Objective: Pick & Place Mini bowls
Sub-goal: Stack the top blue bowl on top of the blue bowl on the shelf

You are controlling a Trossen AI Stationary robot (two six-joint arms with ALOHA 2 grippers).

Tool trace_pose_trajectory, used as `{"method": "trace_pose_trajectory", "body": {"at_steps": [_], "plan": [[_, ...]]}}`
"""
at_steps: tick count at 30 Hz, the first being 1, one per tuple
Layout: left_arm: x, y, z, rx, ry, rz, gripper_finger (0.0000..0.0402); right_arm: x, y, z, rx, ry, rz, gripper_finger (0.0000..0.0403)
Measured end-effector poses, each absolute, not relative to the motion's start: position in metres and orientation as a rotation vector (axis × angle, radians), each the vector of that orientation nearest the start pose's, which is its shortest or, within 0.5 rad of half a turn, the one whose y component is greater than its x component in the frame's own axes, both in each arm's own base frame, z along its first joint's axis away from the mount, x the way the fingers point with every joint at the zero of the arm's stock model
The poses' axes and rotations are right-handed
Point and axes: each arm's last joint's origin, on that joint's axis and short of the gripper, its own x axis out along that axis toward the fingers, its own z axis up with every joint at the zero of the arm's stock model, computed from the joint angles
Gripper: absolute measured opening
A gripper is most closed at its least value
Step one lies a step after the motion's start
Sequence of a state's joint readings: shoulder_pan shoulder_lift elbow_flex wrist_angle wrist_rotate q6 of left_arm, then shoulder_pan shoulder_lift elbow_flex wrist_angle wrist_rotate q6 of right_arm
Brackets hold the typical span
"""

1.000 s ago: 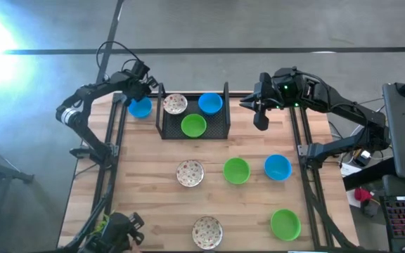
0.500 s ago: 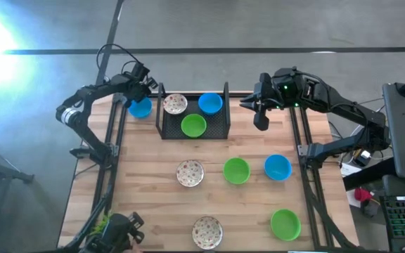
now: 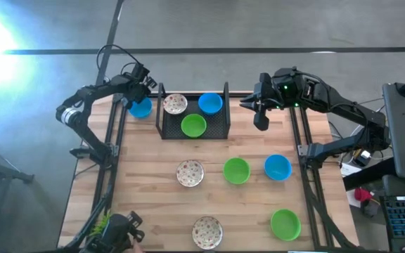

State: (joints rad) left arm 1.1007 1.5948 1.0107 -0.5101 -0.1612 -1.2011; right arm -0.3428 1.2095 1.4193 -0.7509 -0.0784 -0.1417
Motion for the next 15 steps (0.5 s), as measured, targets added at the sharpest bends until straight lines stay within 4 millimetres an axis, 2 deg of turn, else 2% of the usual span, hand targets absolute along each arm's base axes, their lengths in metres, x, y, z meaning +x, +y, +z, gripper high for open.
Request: {"method": "trace_pose_trajectory", "body": {"at_steps": [15], "plan": [[0.135, 0.2766, 0.1964, -1.436, 0.263, 1.681, 0.009, 0.2237, -0.0774, 0.4105, -0.048, 0.549, -0.213, 0.0057]]}}
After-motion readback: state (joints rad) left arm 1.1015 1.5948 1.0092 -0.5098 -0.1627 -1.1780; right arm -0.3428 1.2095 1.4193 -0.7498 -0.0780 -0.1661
